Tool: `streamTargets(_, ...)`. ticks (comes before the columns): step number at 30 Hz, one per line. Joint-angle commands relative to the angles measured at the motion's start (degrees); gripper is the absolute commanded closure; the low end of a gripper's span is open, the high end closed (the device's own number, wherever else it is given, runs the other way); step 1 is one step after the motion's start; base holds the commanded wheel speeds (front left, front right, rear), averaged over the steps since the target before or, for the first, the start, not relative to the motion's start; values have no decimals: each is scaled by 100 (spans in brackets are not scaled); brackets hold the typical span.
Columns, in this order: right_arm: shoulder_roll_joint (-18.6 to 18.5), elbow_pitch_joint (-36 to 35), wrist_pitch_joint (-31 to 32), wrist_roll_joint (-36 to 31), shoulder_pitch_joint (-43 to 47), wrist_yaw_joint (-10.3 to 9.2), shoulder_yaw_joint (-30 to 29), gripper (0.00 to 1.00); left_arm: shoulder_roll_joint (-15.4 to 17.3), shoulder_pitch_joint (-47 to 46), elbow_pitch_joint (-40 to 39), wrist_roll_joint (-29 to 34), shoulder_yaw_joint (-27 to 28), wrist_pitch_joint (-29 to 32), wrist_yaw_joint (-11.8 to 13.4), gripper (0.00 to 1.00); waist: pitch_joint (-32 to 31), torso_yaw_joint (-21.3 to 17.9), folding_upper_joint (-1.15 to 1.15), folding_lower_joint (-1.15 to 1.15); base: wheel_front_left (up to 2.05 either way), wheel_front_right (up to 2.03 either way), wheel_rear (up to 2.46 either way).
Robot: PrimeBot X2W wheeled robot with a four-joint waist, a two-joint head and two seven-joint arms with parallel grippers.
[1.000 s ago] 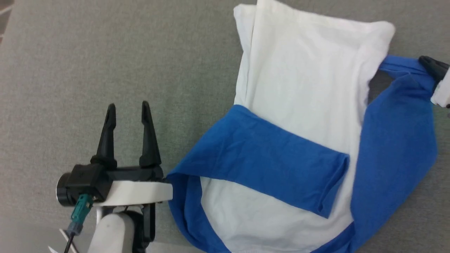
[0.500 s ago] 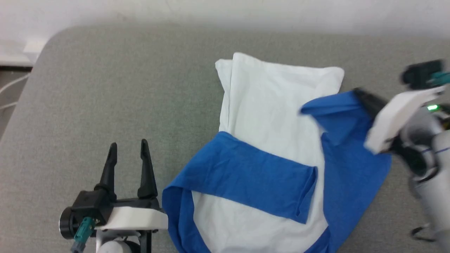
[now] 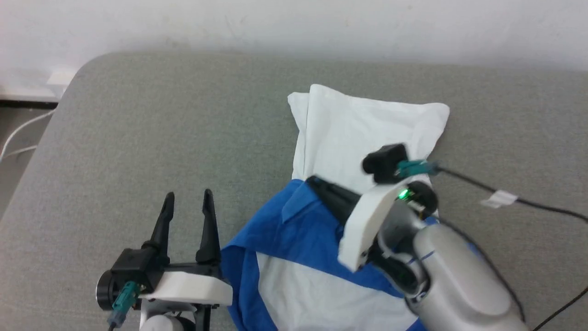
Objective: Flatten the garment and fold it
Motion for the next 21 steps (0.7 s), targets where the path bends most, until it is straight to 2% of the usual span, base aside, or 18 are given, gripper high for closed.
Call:
streamTargets(1,27,56,-76,30,4,-5,106,100,-4,-109,23,-32,-14,-22,-33,0,192,141,0,1,0,0,0)
streamTargets(6,49,400,-633,427,-19,-5,1063,100,-7,-240,94,-76,-68,-24,-27,0,482,251,0,1,0,0,0)
streamTargets(10,50,975,-1163,547,-113,-5,1454,100,-10,-353,140,-97,-112,-25,-15,0,654,283,0,1,0,0,0)
streamTargets(11,51,1155,-1277,505,-162,-5,1524,89,-11,-378,149,-99,-122,-26,-12,0,678,283,0,1,0,0,0)
streamTargets(12,51,1292,-1371,514,-199,-5,1613,58,-12,-398,160,-101,-130,-26,-8,0,698,279,0,1,0,0,0)
streamTargets(13,51,1377,-1451,568,-234,-5,1727,0,-12,-415,172,-104,-132,-26,-2,0,707,269,0,1,0,0,0)
streamTargets(17,51,1494,-1942,644,-421,-5,2070,0,-11,-409,248,-98,-93,-26,20,0,648,162,0,1,0,0,0)
streamTargets(21,52,1367,-2566,538,-552,-5,2150,0,-8,-339,323,-99,3,-26,37,0,504,0,0,1,0,0,0)
